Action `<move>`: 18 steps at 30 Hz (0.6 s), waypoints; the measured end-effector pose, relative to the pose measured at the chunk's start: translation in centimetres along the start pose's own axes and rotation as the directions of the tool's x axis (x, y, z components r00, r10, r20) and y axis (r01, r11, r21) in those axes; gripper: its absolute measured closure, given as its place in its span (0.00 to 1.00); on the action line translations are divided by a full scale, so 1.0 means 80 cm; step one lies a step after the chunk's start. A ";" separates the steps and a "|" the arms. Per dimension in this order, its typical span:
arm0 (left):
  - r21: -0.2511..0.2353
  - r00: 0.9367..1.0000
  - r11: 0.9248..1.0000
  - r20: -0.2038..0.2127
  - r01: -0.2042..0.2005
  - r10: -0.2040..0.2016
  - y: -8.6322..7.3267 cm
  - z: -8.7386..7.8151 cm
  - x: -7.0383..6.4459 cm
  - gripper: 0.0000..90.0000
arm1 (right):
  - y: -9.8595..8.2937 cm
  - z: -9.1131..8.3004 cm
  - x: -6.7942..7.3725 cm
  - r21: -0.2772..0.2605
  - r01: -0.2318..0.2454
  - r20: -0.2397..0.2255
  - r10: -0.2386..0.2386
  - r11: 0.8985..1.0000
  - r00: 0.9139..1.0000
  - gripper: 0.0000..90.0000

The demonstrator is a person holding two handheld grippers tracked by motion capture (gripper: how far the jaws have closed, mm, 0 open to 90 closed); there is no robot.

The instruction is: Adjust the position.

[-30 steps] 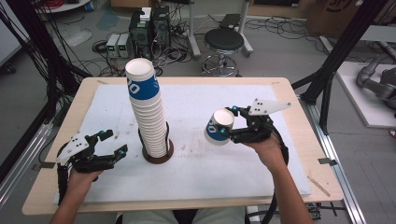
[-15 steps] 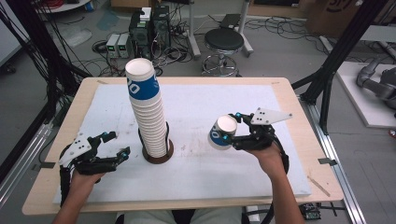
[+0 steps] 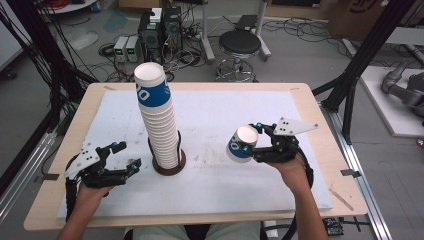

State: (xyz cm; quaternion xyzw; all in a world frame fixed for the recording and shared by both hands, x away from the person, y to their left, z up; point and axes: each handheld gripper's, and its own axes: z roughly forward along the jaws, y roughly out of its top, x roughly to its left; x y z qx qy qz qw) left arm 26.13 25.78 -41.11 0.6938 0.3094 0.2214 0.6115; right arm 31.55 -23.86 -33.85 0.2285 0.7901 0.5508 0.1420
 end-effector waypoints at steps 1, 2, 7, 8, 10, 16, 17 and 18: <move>0.003 1.000 1.000 0.004 -0.007 0.007 0.000 0.000 -0.003 0.18 | -0.001 0.000 0.000 0.004 -0.002 0.002 0.002 1.000 1.000 0.34; 0.006 1.000 1.000 0.010 -0.013 0.013 0.000 -0.001 -0.005 0.18 | -0.002 -0.001 0.001 0.008 -0.008 0.000 0.008 1.000 1.000 0.34; 0.012 0.999 0.999 0.037 -0.031 0.031 0.004 -0.002 -0.018 0.19 | -0.006 -0.003 -0.001 0.011 -0.006 0.000 0.006 1.000 1.000 0.34; 0.012 0.999 0.999 0.040 -0.034 0.034 0.005 -0.003 -0.020 0.19 | -0.007 -0.004 -0.001 0.011 -0.003 0.002 0.003 1.000 1.000 0.34; 0.010 0.998 0.999 0.055 -0.038 0.038 0.007 -0.003 -0.027 0.19 | -0.007 -0.005 0.000 0.008 -0.005 0.001 0.005 1.000 1.000 0.34; 0.016 0.988 0.998 0.139 -0.064 0.062 0.013 0.000 -0.051 0.19 | -0.008 -0.006 0.004 0.008 -0.004 -0.005 0.004 1.000 1.000 0.34; 0.017 0.986 0.998 0.157 -0.067 0.063 0.015 0.002 -0.055 0.19 | -0.008 -0.006 0.005 0.009 -0.006 -0.008 0.007 1.000 1.000 0.34; 0.012 0.983 0.997 0.173 -0.071 0.068 0.016 0.004 -0.059 0.19 | -0.008 -0.005 0.007 0.011 -0.005 -0.009 0.005 1.000 1.000 0.34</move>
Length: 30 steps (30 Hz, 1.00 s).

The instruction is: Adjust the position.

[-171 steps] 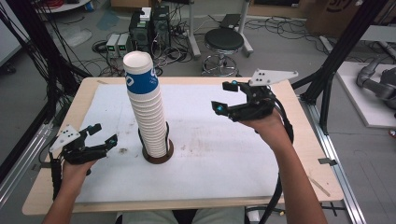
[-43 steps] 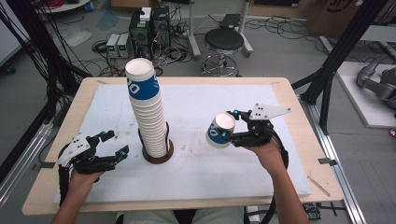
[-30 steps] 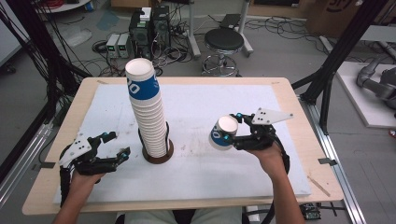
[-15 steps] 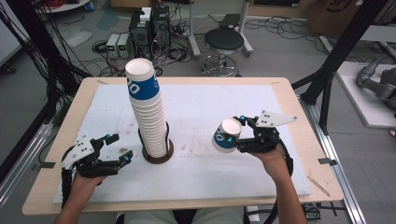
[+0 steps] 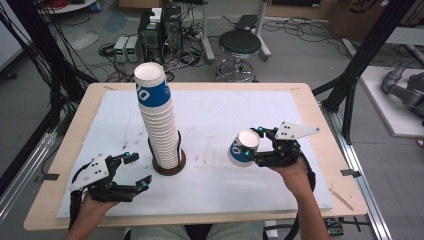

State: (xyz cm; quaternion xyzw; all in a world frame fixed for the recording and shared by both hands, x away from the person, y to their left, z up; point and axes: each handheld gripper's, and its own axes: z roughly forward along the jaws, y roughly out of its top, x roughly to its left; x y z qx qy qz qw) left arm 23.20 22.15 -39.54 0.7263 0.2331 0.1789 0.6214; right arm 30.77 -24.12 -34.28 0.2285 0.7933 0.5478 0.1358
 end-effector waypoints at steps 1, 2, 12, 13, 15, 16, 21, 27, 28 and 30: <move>-0.005 1.000 1.000 0.019 0.000 0.000 0.002 0.004 -0.003 0.19 | 0.000 0.001 0.001 0.001 0.003 -0.003 -0.003 1.000 1.000 0.34; -0.006 0.999 1.000 0.034 -0.003 0.003 0.004 0.008 -0.006 0.19 | 0.001 0.002 0.002 0.003 0.006 -0.008 -0.006 1.000 1.000 0.34; -0.002 0.986 0.999 0.162 -0.040 0.039 0.019 0.068 -0.026 0.19 | 0.002 0.008 0.008 0.012 0.019 -0.039 -0.018 1.000 0.999 0.34; 0.000 0.984 0.999 0.174 -0.044 0.043 0.020 0.074 -0.027 0.19 | 0.003 0.008 0.009 0.012 0.018 -0.045 -0.018 1.000 0.999 0.34; 0.003 0.980 0.999 0.191 -0.054 0.052 0.023 0.085 -0.030 0.19 | 0.002 0.009 0.010 0.014 0.018 -0.057 -0.017 1.000 0.998 0.34; 0.001 0.979 0.998 0.198 -0.056 0.055 0.023 0.090 -0.031 0.19 | 0.002 0.010 0.010 0.011 0.024 -0.058 -0.023 1.000 0.998 0.34; 0.008 0.972 0.997 0.225 -0.071 0.068 0.023 0.113 -0.036 0.19 | 0.003 0.014 0.017 0.015 0.029 -0.084 -0.028 0.999 0.996 0.34; 0.008 0.964 0.997 0.256 -0.076 0.071 0.025 0.139 -0.041 0.18 | 0.006 0.017 0.022 0.009 0.042 -0.111 -0.041 0.999 0.993 0.34; 0.007 0.963 0.997 0.258 -0.079 0.075 0.026 0.143 -0.042 0.18 | 0.006 0.019 0.024 0.010 0.046 -0.116 -0.044 0.999 0.992 0.34; 0.009 0.961 0.996 0.264 -0.088 0.083 0.027 0.151 -0.043 0.18 | 0.007 0.021 0.026 0.013 0.048 -0.127 -0.045 0.999 0.991 0.34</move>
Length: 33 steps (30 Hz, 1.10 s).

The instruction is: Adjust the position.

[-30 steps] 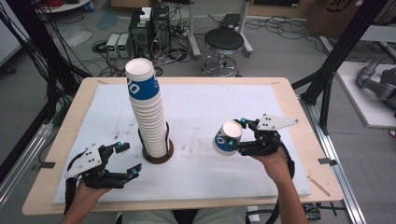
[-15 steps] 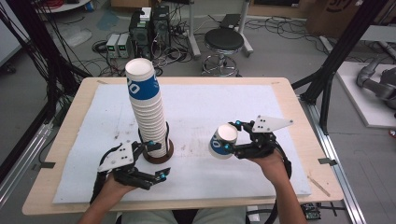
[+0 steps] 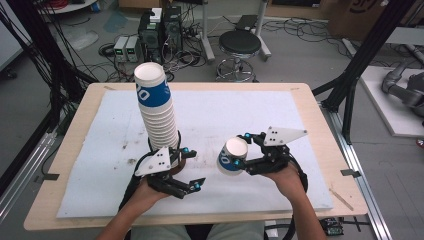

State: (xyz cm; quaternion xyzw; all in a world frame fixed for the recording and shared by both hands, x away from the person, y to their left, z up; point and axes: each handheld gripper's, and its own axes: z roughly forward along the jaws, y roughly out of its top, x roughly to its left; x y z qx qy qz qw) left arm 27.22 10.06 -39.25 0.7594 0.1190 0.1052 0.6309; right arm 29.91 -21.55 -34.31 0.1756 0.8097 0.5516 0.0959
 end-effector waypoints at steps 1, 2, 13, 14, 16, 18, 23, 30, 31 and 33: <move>-0.004 1.000 1.000 0.007 0.001 -0.001 0.001 0.003 0.000 0.18 | 0.000 0.001 0.000 -0.003 0.005 -0.003 -0.005 1.000 1.000 0.34; -0.005 1.000 1.000 0.011 -0.001 0.001 0.001 0.006 0.001 0.18 | 0.000 0.001 0.000 0.001 0.003 -0.007 -0.003 1.000 1.000 0.34; -0.006 0.999 1.000 0.047 0.006 -0.005 0.002 0.033 0.012 0.18 | 0.001 0.001 0.000 -0.031 0.000 -0.046 -0.002 1.000 0.999 0.34; -0.009 0.999 1.000 0.048 0.004 -0.004 0.003 0.036 0.012 0.18 | 0.002 0.002 0.000 -0.034 0.005 -0.050 -0.007 0.999 0.999 0.34; -0.005 0.998 1.000 0.056 -0.001 0.001 0.004 0.041 0.013 0.18 | 0.003 0.003 0.000 -0.034 0.008 -0.060 -0.010 0.999 0.998 0.34; -0.001 0.998 1.000 0.065 0.002 -0.002 0.003 0.046 0.015 0.18 | 0.003 0.004 0.001 -0.036 0.008 -0.066 -0.010 0.999 0.998 0.34; -0.019 0.997 1.000 0.078 0.020 -0.019 0.000 0.052 0.020 0.18 | 0.006 0.009 0.002 -0.037 0.010 -0.094 -0.014 0.999 0.996 0.35; -0.012 0.993 1.000 0.120 0.023 -0.021 -0.002 0.058 0.021 0.17 | 0.008 0.016 0.002 -0.040 0.003 -0.135 -0.008 0.999 0.991 0.35; -0.013 0.992 0.999 0.123 0.031 -0.029 -0.002 0.060 0.020 0.17 | 0.009 0.017 0.001 -0.047 0.003 -0.143 -0.009 0.999 0.990 0.35; -0.005 0.990 0.999 0.135 0.038 -0.037 -0.004 0.062 0.021 0.17 | 0.009 0.019 0.002 -0.054 -0.008 -0.156 0.000 0.999 0.988 0.35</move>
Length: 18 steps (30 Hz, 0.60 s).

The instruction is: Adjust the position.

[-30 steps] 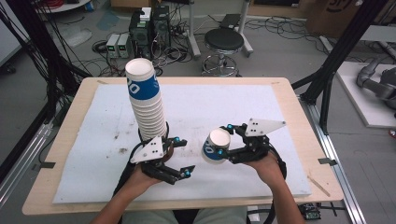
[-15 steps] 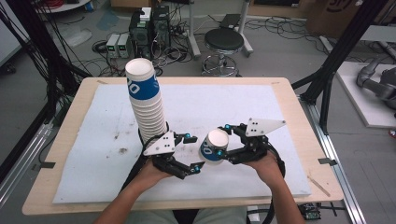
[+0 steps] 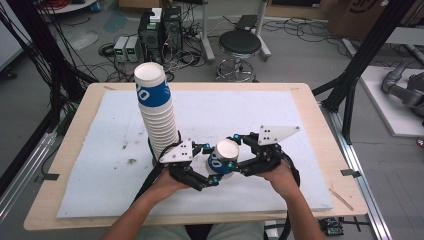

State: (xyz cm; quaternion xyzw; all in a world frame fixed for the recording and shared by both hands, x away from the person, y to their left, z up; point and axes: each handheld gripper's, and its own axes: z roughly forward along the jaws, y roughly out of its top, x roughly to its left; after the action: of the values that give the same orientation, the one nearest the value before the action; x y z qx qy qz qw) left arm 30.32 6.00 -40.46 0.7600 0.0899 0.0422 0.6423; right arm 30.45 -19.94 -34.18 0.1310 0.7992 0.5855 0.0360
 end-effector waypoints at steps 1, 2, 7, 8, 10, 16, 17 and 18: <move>0.005 1.000 1.000 0.004 0.004 -0.004 -0.001 0.001 0.001 0.17 | 0.000 0.001 -0.001 -0.008 -0.002 -0.010 0.002 1.000 1.000 0.35; 0.007 1.000 1.000 0.004 0.004 -0.004 -0.001 0.001 0.002 0.18 | 0.000 0.001 -0.001 -0.012 -0.009 -0.017 0.008 1.000 1.000 0.35; 0.003 1.000 1.000 0.011 -0.005 0.005 0.001 -0.003 0.004 0.25 | -0.004 0.000 -0.007 -0.042 -0.040 -0.033 0.039 0.998 0.999 0.36; 0.003 1.000 1.000 0.011 -0.005 0.005 0.001 -0.003 0.004 0.27 | -0.004 0.000 -0.007 -0.042 -0.040 -0.033 0.039 0.998 0.999 0.36; 0.010 1.000 1.000 0.002 -0.019 0.019 0.002 -0.004 0.003 0.30 | -0.007 -0.002 -0.009 -0.052 -0.058 -0.037 0.056 0.997 0.998 0.36; 0.052 0.999 0.998 0.010 -0.044 0.044 0.012 -0.005 0.001 0.32 | -0.006 -0.005 -0.005 -0.044 -0.056 -0.035 0.055 0.997 0.998 0.35; 0.052 0.999 0.998 0.010 -0.044 0.044 0.012 -0.005 0.001 0.33 | -0.005 -0.006 -0.005 -0.043 -0.054 -0.031 0.053 0.998 0.998 0.35; 0.059 0.999 0.997 0.011 -0.048 0.048 0.013 -0.006 0.001 0.33 | -0.004 -0.007 -0.004 -0.035 -0.052 -0.032 0.050 0.998 0.998 0.35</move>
State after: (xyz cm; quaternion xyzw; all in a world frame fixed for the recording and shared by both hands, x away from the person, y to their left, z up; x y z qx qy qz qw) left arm 30.42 6.28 -39.33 0.7807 0.0699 0.0513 0.6188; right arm 30.63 -20.61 -34.33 0.1415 0.7853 0.6026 0.0110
